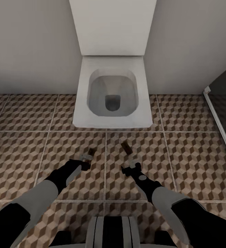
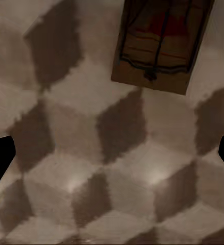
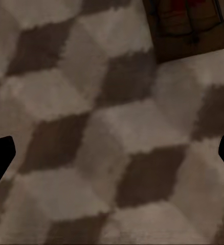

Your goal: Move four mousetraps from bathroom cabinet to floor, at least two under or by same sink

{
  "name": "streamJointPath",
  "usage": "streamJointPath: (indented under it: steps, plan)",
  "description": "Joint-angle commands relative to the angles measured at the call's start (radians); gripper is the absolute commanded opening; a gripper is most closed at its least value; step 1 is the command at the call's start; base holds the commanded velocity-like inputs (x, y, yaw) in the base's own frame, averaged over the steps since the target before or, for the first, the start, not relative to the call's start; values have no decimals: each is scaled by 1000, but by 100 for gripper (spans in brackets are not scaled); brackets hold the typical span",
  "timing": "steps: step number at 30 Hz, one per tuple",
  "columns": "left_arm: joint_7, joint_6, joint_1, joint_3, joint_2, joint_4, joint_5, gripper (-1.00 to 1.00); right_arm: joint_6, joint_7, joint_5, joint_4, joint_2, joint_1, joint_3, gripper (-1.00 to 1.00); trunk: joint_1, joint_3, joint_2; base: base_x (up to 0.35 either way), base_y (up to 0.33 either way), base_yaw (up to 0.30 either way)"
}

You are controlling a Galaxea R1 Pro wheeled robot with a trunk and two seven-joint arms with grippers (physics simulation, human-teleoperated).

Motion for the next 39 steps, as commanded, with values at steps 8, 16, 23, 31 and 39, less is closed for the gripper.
streamJointPath:
  steps: [8,16,23,31,39]
  plan:
    - [9,3,-1,-8,2,-1,11,100,-3,-4,6,1,0,-1,2,100,-1,0,0,-330,0,0]
    - [9,3,-1,-8,2,1,11,100,-3,-4,6,1,0,-1,2,100,-1,0,0,-333,0,0]
    - [9,3,-1,-9,2,2,11,100,-3,-5,6,1,0,-1,2,100,-1,0,0,-333,0,0]
    - [9,3,-1,-8,2,3,11,100,-4,-5,6,1,0,-1,2,100,-1,0,0,-333,0,0]
    - [8,3,-1,-8,1,3,11,100,-18,-5,6,1,-1,-1,2,100,-1,0,0,-269,0,0]
